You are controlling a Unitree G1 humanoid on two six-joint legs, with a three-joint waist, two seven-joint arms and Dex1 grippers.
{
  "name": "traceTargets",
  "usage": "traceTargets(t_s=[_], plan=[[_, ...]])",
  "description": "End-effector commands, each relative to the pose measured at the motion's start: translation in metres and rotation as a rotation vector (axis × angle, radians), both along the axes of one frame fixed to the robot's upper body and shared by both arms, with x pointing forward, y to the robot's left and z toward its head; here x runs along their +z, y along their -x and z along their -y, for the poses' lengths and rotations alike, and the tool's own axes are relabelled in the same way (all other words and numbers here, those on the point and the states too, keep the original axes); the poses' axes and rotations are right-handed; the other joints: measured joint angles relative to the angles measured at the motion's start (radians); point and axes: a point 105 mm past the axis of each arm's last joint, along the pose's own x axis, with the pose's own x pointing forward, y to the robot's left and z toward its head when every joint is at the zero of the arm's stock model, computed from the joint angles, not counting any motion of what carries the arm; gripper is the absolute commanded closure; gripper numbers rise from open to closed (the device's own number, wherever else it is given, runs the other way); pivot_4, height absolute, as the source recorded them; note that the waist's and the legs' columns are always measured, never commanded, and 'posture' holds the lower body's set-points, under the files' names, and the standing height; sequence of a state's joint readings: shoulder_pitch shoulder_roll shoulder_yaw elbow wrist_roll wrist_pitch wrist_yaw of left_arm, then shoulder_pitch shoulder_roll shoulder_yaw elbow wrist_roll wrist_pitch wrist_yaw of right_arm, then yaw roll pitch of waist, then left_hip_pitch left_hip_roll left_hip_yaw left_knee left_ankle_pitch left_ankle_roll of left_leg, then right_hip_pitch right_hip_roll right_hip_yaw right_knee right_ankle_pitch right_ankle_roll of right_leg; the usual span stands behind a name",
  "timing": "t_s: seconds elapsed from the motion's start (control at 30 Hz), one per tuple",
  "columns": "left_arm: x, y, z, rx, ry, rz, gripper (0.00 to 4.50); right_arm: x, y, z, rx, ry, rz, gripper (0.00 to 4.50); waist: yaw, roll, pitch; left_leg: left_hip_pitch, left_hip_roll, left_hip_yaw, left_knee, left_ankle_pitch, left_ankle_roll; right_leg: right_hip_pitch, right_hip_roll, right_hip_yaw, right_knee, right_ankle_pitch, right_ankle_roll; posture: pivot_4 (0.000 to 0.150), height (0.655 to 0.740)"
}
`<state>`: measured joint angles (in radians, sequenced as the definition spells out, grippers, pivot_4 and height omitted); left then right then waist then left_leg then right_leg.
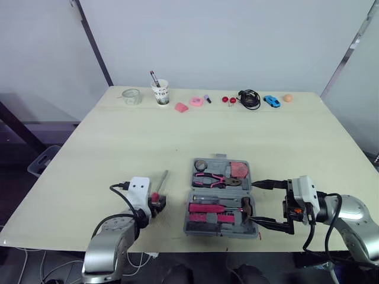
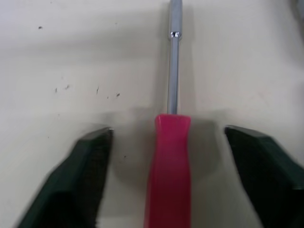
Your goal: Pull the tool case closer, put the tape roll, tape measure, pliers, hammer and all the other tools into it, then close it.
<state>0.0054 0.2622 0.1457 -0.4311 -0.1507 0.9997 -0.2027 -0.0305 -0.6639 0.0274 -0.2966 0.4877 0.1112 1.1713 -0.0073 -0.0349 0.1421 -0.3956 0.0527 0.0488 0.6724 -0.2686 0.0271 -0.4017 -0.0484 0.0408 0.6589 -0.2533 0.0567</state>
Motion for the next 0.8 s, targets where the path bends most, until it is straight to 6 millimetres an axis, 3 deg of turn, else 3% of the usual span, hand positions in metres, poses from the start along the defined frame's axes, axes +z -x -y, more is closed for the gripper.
traceTargets(t_s=[0.03,0.07,0.17,0.43,0.8], plan=[[-0.001,-0.001,0.002,-0.006,-0.001,0.017,2.60,0.007,0.001,-0.001,0.013,-0.003,0.034,0.00,0.000,0.000,0.000,0.000,0.000,0.000,0.000,0.000,0.000,0.000,0.000,0.000,0.000,0.000,0.000,0.150,0.7400],[0.000,-0.001,0.002,-0.006,-0.001,0.022,2.77,0.007,0.001,-0.001,0.012,-0.003,0.034,0.00,0.000,0.000,0.000,0.000,0.000,0.000,0.000,0.000,0.000,0.000,0.000,0.000,0.000,0.000,0.000,0.150,0.7400],[-0.002,-0.001,0.002,-0.007,-0.001,0.023,3.96,0.007,0.001,-0.001,0.010,-0.004,0.034,0.00,0.000,0.000,0.000,0.000,0.000,0.000,0.000,0.000,0.000,0.000,0.000,0.000,0.000,0.000,0.000,0.150,0.7400],[0.003,0.000,-0.003,-0.028,-0.025,0.047,3.93,0.007,0.002,-0.002,0.015,-0.017,0.033,0.00,-0.001,0.000,0.000,0.000,0.000,0.000,0.000,0.000,0.000,0.000,0.000,0.000,0.000,0.000,0.000,0.150,0.7400],[0.056,-0.005,0.005,-0.403,-0.099,0.193,3.93,0.009,0.005,0.002,0.005,-0.028,0.020,0.00,0.000,0.001,0.001,0.000,0.001,0.000,-0.001,0.000,0.000,0.000,0.000,-0.001,-0.001,-0.002,-0.003,0.150,0.7400]])
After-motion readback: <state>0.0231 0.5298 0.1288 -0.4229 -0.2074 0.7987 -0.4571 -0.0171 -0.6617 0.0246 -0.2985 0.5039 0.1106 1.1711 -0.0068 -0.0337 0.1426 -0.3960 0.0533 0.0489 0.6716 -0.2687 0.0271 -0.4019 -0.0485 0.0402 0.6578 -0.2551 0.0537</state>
